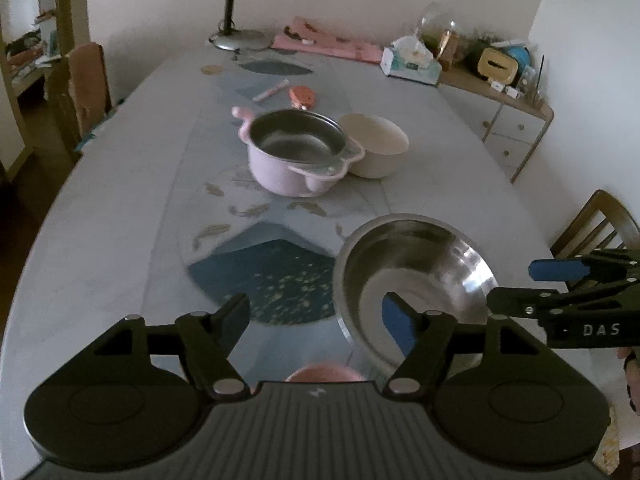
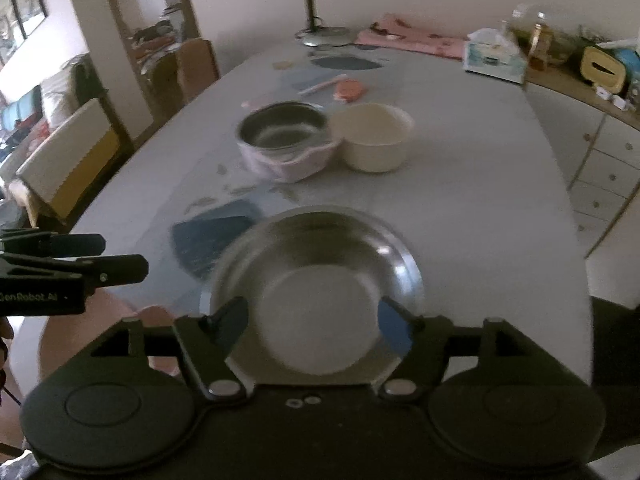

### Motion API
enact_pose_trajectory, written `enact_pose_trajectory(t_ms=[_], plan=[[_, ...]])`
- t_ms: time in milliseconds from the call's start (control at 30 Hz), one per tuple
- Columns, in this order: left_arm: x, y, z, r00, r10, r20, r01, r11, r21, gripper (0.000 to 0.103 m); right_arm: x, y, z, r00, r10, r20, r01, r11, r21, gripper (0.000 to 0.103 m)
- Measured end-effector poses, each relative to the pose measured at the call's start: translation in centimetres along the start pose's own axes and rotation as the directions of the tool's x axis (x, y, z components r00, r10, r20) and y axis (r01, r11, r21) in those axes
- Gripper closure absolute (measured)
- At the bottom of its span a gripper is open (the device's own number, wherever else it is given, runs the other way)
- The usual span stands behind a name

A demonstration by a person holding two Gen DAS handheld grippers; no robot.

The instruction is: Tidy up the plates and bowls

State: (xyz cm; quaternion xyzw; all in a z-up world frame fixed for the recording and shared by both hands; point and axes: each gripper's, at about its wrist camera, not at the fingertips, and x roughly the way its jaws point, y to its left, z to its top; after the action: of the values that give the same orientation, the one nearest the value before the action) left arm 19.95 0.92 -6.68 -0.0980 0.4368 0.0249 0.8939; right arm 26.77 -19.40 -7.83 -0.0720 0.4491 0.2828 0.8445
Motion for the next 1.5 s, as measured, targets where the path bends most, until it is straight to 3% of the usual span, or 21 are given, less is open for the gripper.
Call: enact_pose_trajectory(t_ms=[300,533,633,733,800,1000,1067,1267,1500], plan=[[6.1,-2.3,1.4,0.996,0.016,-0.093,-0.013,0.999,0.033,0.031,2.9,-5.3,0.2,0.996,-0.045,-0.073,0.046,0.999,0.016,0.029],[8.2,-3.7,1.0,0.99,0.01,-0.141,-0.004,0.999,0.043,0.032,5.1,-7.0,-0.8,0.991,0.003,-0.137,0.005,0.998,0.061,0.04],[8.8,-4.2,1.0,0.986,0.012,-0.167,-0.003,0.999,0.052,0.045,5.4,-7.0,-1.0,0.988,0.022,-0.152,-0.008,0.996,0.091,0.049],[9.2,-4.1,0.9,0.982,0.067,-0.178,-0.058,0.997,0.055,0.059,5.8,-6.9,-1.1,0.986,0.023,-0.164,-0.006,0.995,0.1,0.06],[9.0,-3.5,0.9,0.981,0.074,-0.179,-0.069,0.997,0.034,0.06,5.9,-6.9,-1.3,0.986,0.015,-0.169,0.002,0.995,0.103,0.06],[8.9,-2.4,1.2,0.98,0.068,-0.185,-0.069,0.998,0.003,0.061,6.1,-7.2,-1.8,0.983,0.012,-0.182,0.013,0.991,0.134,0.079],[9.4,-2.3,1.1,0.977,0.049,-0.21,-0.051,0.999,-0.003,0.074,6.1,-7.1,-1.9,0.983,0.01,-0.183,0.016,0.99,0.137,0.086],[9.3,-3.2,0.1,0.972,0.056,-0.23,-0.051,0.998,0.029,0.087,5.7,-6.7,-2.5,0.984,-0.002,-0.177,0.025,0.991,0.128,0.086],[7.0,-4.6,-0.9,0.974,0.031,-0.225,-0.014,0.997,0.078,0.087,4.0,-6.9,-3.5,0.986,-0.015,-0.168,0.035,0.992,0.12,0.086]])
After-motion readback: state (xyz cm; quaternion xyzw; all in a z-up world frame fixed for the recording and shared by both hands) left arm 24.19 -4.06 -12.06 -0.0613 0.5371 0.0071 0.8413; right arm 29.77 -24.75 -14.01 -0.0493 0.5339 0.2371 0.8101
